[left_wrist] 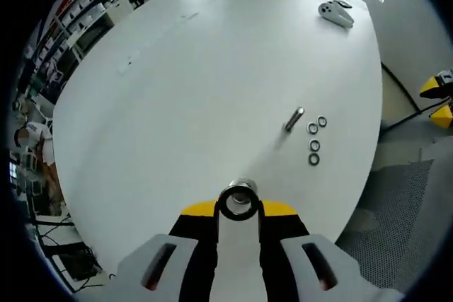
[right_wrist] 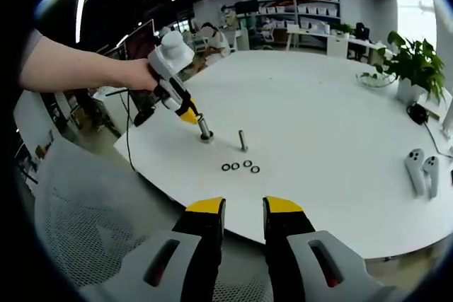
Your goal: Place the washer onto the threaded stud by aligning its center hole with the stud, sliding it down to the base, and recovering from edge contact or off-axis alignment until the washer reaches the visible bottom stop.
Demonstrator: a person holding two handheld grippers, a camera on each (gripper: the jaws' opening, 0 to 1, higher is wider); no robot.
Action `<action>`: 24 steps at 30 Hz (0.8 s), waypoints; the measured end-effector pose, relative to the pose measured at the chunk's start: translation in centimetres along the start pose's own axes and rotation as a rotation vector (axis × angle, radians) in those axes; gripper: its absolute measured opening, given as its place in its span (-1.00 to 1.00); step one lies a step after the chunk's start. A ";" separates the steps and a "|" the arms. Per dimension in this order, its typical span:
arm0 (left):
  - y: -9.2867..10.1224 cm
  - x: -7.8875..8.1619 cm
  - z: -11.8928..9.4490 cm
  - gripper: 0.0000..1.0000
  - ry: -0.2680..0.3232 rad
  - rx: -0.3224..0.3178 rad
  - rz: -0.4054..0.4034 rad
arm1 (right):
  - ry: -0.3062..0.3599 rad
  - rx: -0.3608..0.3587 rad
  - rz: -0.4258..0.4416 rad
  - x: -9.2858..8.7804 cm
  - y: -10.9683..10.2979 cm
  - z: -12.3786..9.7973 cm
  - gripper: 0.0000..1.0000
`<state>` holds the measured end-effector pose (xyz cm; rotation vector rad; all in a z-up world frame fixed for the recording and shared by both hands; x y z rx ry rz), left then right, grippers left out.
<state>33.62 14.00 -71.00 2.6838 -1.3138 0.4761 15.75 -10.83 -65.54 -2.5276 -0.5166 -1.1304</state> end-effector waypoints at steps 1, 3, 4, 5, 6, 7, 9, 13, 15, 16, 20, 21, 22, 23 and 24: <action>0.1 0.1 0.1 -0.63 -0.005 -0.004 0.002 | 0.000 0.000 0.001 0.0 0.0 0.0 -0.53; 0.1 0.2 0.3 -0.63 -0.012 -0.005 0.013 | 0.000 -0.001 0.001 0.0 0.0 0.0 -0.53; 0.1 0.2 0.5 -0.63 -0.020 -0.008 0.015 | 0.001 -0.001 0.002 0.0 0.0 0.0 -0.53; 0.1 0.2 0.5 -0.63 -0.021 -0.009 0.016 | 0.001 -0.001 0.002 0.0 0.0 0.0 -0.53; 0.1 0.2 0.5 -0.62 -0.019 -0.008 0.021 | 0.000 -0.001 0.002 0.0 0.0 0.0 -0.53; 0.1 0.3 0.6 -0.62 -0.020 -0.008 0.022 | 0.001 -0.001 0.001 0.0 0.0 0.0 -0.53; 0.1 0.3 0.7 -0.62 -0.022 -0.011 0.022 | 0.002 -0.001 0.003 0.0 0.0 0.0 -0.53; 0.3 0.4 1.1 -0.62 -0.038 -0.013 0.043 | 0.003 0.000 0.001 0.0 0.0 0.0 -0.53; 0.3 0.4 1.3 -0.62 -0.043 -0.014 0.046 | 0.003 0.000 0.001 0.0 0.0 0.0 -0.53; 0.3 0.4 1.4 -0.62 -0.048 -0.014 0.049 | 0.003 0.000 0.001 0.0 0.0 0.0 -0.53; 0.4 0.2 2.2 -0.62 -0.069 -0.013 0.075 | 0.003 0.001 -0.001 0.0 0.0 0.0 -0.53; 0.2 0.2 2.4 -0.62 -0.074 -0.004 0.095 | 0.002 0.002 -0.002 0.0 0.0 0.0 -0.53; 0.3 0.2 2.5 -0.62 -0.077 -0.001 0.109 | 0.002 0.001 -0.002 0.0 0.0 0.0 -0.53; 0.5 0.2 2.7 -0.62 -0.082 -0.002 0.117 | 0.002 0.001 -0.002 0.0 0.0 0.0 -0.53; 0.5 0.1 2.9 -0.62 -0.087 -0.005 0.114 | 0.002 0.001 -0.001 0.0 0.0 0.0 -0.53</action>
Point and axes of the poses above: the point that each gripper's makers call its tool centre point, and the gripper's own axes: z roughly forward along the fingers, y roughly to its right, x roughly out of its top, the point moved 6 cm from there along -z, roughly backward along the fingers, and after that the axes turned 2 degrees about y, right-handed, at the moved point
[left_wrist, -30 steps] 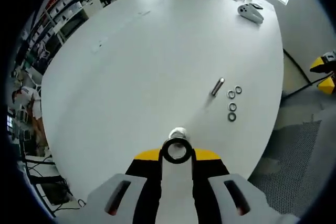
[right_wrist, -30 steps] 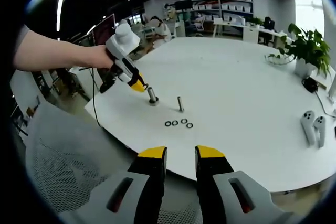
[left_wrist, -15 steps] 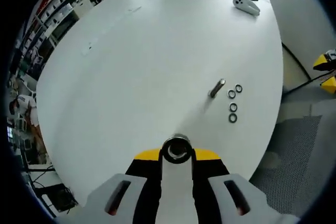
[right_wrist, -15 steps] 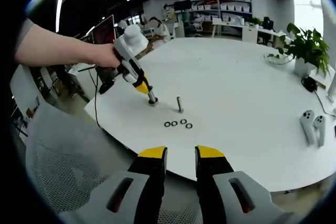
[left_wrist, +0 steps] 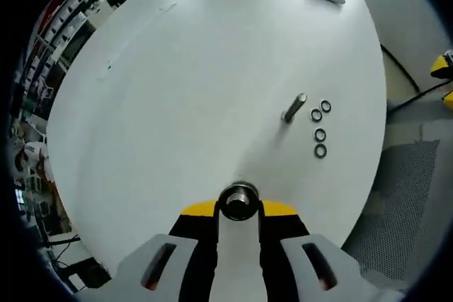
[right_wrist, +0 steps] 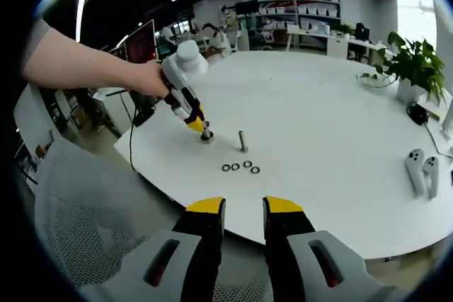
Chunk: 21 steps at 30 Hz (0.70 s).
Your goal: Place the washer onto the threaded stud by aligning its center hole with the stud, sliding it down to the base, and recovering from edge contact or off-axis alignment until the washer reaches the visible bottom stop.
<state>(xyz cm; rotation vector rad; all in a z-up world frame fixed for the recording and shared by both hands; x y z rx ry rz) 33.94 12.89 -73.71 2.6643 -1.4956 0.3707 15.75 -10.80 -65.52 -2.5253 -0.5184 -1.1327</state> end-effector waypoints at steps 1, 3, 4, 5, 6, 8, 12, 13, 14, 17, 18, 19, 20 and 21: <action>0.0 0.0 0.3 -0.62 -0.005 -0.004 0.003 | -0.001 0.000 -0.001 0.0 0.0 0.0 -0.53; 0.0 -0.1 0.6 -0.62 -0.016 -0.005 0.007 | -0.001 -0.001 0.000 0.0 0.0 0.0 -0.53; 0.0 -0.1 0.9 -0.62 -0.018 -0.005 0.009 | -0.001 0.000 0.000 0.0 0.0 0.0 -0.53; 0.0 -0.1 1.0 -0.62 -0.019 -0.005 0.010 | 0.000 -0.001 -0.002 0.0 0.0 0.0 -0.53; 0.0 -0.2 1.1 -0.62 -0.023 -0.005 0.010 | 0.001 -0.001 -0.001 0.0 0.0 0.0 -0.53; 0.0 -0.2 1.4 -0.62 -0.025 -0.007 0.012 | 0.000 -0.002 -0.002 0.0 0.1 0.0 -0.53; 0.0 -0.4 1.7 -0.62 -0.030 -0.009 0.013 | 0.000 -0.004 -0.001 0.0 0.1 0.0 -0.53; 0.0 -0.4 1.8 -0.62 -0.030 -0.010 0.015 | 0.000 -0.005 -0.001 0.0 0.1 0.0 -0.53; 0.1 -0.4 1.9 -0.62 -0.034 -0.011 0.015 | 0.001 -0.007 0.000 0.0 0.1 0.0 -0.53; 0.1 -0.4 1.9 -0.62 -0.034 -0.007 0.025 | 0.002 -0.009 0.003 0.0 0.2 0.0 -0.53; 0.1 -0.4 2.0 -0.62 -0.033 -0.007 0.026 | 0.001 -0.009 0.002 0.0 0.2 0.0 -0.53; 0.2 -0.4 2.0 -0.62 -0.035 -0.007 0.025 | 0.000 -0.010 0.001 0.0 0.2 0.0 -0.53; 0.2 -0.5 2.1 -0.62 -0.036 -0.005 0.025 | 0.000 -0.010 0.002 0.0 0.2 0.0 -0.53; 0.1 -0.5 2.2 -0.61 -0.034 -0.006 0.021 | 0.000 -0.010 0.003 0.0 0.2 0.0 -0.53</action>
Point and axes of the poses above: the point that each gripper's makers call its tool centre point, and the gripper's own axes: z roughly forward along the fingers, y roughly to its right, x roughly out of its top, the point moved 6 cm from there along -z, roughly backward along the fingers, and after that the axes turned 2 degrees about y, right-handed, at the moved point
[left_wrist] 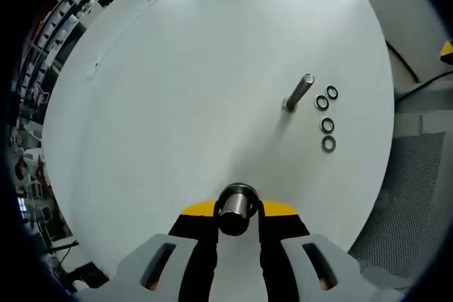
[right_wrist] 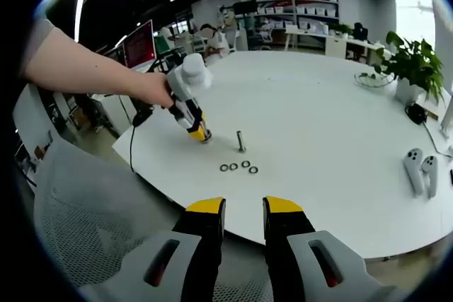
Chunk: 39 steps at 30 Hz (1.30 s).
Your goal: Place the washer onto the threaded stud by aligning its center hole with the stud, sliding it down to the base, and recovering from edge contact or off-axis alignment until the washer reaches the visible bottom stop.
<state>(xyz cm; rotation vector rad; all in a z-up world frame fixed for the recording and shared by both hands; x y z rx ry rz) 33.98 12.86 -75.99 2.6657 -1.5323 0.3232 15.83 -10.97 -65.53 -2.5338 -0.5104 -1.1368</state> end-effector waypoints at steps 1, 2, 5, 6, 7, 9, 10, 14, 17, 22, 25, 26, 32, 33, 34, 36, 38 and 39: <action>0.0 0.0 0.1 -0.61 0.002 -0.002 -0.012 | -0.001 0.000 -0.001 0.0 0.0 0.0 -0.53; 0.0 -0.1 0.1 -0.61 0.004 -0.005 -0.019 | -0.002 0.000 -0.001 0.0 0.0 0.0 -0.53; 0.1 -0.2 0.2 -0.61 0.003 -0.005 -0.020 | -0.003 -0.003 0.000 0.0 0.0 0.0 -0.53; 0.1 -0.2 0.2 -0.61 0.005 -0.005 -0.020 | -0.002 -0.003 0.000 0.0 0.0 0.0 -0.53; 0.1 -0.2 0.2 -0.60 0.012 -0.007 -0.022 | -0.002 -0.004 -0.001 0.0 0.0 0.0 -0.53; 0.0 -0.3 0.2 -0.59 0.043 -0.008 -0.039 | -0.005 -0.003 -0.002 -0.1 0.0 0.0 -0.53; -0.1 -0.3 0.3 -0.59 0.062 -0.009 -0.063 | -0.003 -0.003 -0.003 0.0 0.0 0.0 -0.53; -0.3 -0.8 0.2 -0.25 0.095 0.016 -0.100 | -0.006 -0.003 -0.005 -0.1 0.0 0.0 -0.53; -0.1 -1.4 -0.3 -0.39 0.094 0.004 -0.109 | -0.008 -0.003 -0.005 -0.1 0.0 0.0 -0.53; -0.3 -2.5 -1.2 -0.39 0.118 0.024 -0.151 | -0.011 -0.002 -0.006 -0.1 0.0 0.0 -0.53; -0.4 -3.2 -1.8 -0.39 0.145 0.035 -0.245 | -0.010 -0.002 -0.005 -0.1 0.0 0.0 -0.53; -0.2 -3.2 -2.0 -0.39 0.163 0.027 -0.272 | -0.009 -0.002 -0.005 -0.1 0.0 0.0 -0.53; 0.6 -3.9 -3.7 -0.41 0.244 0.045 -0.302 | -0.002 -0.009 0.005 0.0 0.1 0.0 -0.53; 0.6 -4.2 -4.1 -0.41 0.260 0.050 -0.309 | -0.001 -0.010 0.006 0.0 0.1 0.0 -0.53; 0.6 -4.4 -4.3 -0.41 0.272 0.053 -0.314 | 0.001 -0.011 0.006 0.0 0.1 -0.1 -0.53; 0.7 -4.8 -5.1 -0.41 0.323 0.058 -0.352 | 0.005 -0.013 0.004 0.1 0.1 -0.1 -0.52; 1.0 -5.1 -5.7 -0.41 0.343 0.050 -0.365 | 0.011 -0.014 -0.007 0.2 0.0 -0.2 -0.52; 1.1 -5.3 -5.8 -0.41 0.345 0.050 -0.370 | 0.013 -0.016 -0.006 0.2 0.0 -0.2 -0.52</action>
Point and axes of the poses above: the point that each gripper's makers call its tool centre point, and the gripper's own axes: z roughly forward along the fingers, y roughly to its right, x roughly out of its top, the point moved 6 cm from there along -z, roughly backward along the fingers, and after that the axes turned 2 degrees about y, right-handed, at the moved point
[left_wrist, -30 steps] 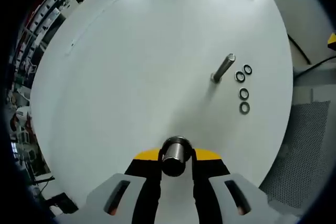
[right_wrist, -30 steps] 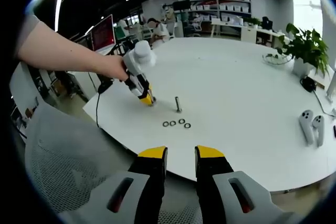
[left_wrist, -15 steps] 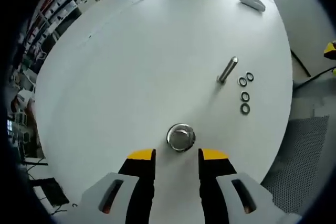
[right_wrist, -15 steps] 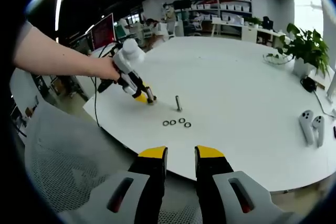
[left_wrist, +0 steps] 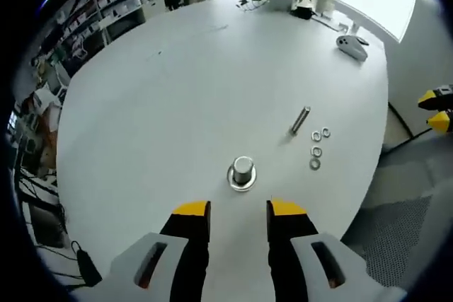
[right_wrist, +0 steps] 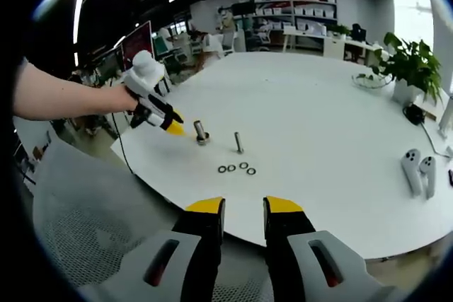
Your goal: Place the washer onto the threaded stud by aligning its center hole with the stud, sliding it down to the base, and recovering from edge contact or off-axis alignment until the washer reaches the visible bottom stop.
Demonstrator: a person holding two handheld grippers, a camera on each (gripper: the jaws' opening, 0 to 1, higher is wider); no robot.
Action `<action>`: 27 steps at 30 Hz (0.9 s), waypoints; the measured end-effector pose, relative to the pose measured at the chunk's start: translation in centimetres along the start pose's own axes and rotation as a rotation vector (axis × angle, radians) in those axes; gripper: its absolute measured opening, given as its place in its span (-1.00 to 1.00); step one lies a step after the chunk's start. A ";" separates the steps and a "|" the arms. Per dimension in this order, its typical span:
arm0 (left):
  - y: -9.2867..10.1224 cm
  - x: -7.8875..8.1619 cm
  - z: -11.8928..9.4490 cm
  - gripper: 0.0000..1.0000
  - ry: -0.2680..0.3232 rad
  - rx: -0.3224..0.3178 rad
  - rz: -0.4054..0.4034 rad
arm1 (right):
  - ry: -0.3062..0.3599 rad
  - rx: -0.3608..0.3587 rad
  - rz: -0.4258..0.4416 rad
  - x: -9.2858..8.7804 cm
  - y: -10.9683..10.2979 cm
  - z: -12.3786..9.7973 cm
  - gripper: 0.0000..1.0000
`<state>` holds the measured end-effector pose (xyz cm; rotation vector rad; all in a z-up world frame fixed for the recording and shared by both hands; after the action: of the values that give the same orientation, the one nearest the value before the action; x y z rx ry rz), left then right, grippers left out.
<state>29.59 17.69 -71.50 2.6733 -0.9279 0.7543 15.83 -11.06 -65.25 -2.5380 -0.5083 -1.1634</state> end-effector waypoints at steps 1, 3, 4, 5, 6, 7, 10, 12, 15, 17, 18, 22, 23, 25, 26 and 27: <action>0.1 -0.1 -0.3 -0.41 0.012 -0.003 -0.005 | 0.006 -0.005 0.006 0.1 0.1 -0.1 -0.51; 0.5 -0.2 -0.7 -0.41 0.024 -0.011 -0.001 | 0.009 -0.009 0.010 0.1 0.1 -0.1 -0.51; 0.7 -0.1 -0.9 -0.41 0.039 -0.017 0.000 | 0.006 -0.009 0.010 0.1 0.2 -0.1 -0.51; 1.0 -0.1 -1.3 -0.41 0.056 -0.025 0.002 | 0.000 -0.010 0.008 0.0 0.1 0.0 -0.50; 1.1 -0.2 -1.5 -0.41 0.060 -0.029 0.005 | -0.004 -0.011 0.005 0.0 0.1 0.0 -0.50; 1.2 -0.4 -1.8 -0.41 0.063 -0.029 0.006 | -0.007 -0.013 0.005 -0.1 0.1 0.0 -0.50; 1.2 -1.4 -2.9 -0.41 0.076 -0.026 -0.007 | -0.005 -0.026 0.015 -0.1 0.3 -0.1 -0.50; 1.3 -1.8 -3.6 -0.41 0.089 -0.032 -0.023 | -0.006 -0.031 0.018 -0.1 0.4 -0.1 -0.49; 1.9 -2.1 -4.6 -0.41 0.139 -0.061 -0.079 | -0.002 -0.039 0.001 0.0 0.5 -0.1 -0.49; 2.8 -2.2 -5.2 -0.41 0.172 -0.098 -0.135 | 0.001 -0.038 0.004 0.0 0.4 -0.1 -0.49; 2.9 -2.3 -5.5 -0.41 0.177 -0.102 -0.126 | -0.001 -0.037 0.007 0.0 0.4 -0.1 -0.49; 3.6 -2.6 -6.4 -0.41 0.194 -0.091 -0.085 | -0.019 -0.035 0.016 -0.2 0.4 0.0 -0.46; 3.8 -2.7 -6.7 -0.40 0.197 -0.097 -0.091 | -0.024 -0.034 0.018 -0.3 0.4 0.0 -0.46; 4.2 -2.8 -7.5 -0.40 0.211 -0.105 -0.100 | -0.034 -0.028 0.011 -0.3 0.4 0.1 -0.46; 4.4 -2.9 -7.9 -0.40 0.216 -0.106 -0.099 | -0.039 -0.027 0.007 -0.4 0.4 0.1 -0.46; 4.6 -3.0 -8.4 -0.40 0.223 -0.105 -0.093 | -0.046 -0.026 0.005 -0.4 0.3 0.2 -0.46</action>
<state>21.30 18.66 -65.84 2.4607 -0.7592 0.9319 15.88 -11.35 -65.73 -2.5915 -0.5012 -1.1195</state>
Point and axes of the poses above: the point that each gripper's makers call its tool centre point, and the gripper's own axes: z roughly forward along the fingers, y roughly to its right, x roughly out of its top, the point moved 6 cm from there along -z, roughly backward along the fingers, and after that the axes turned 2 degrees about y, right-handed, at the moved point
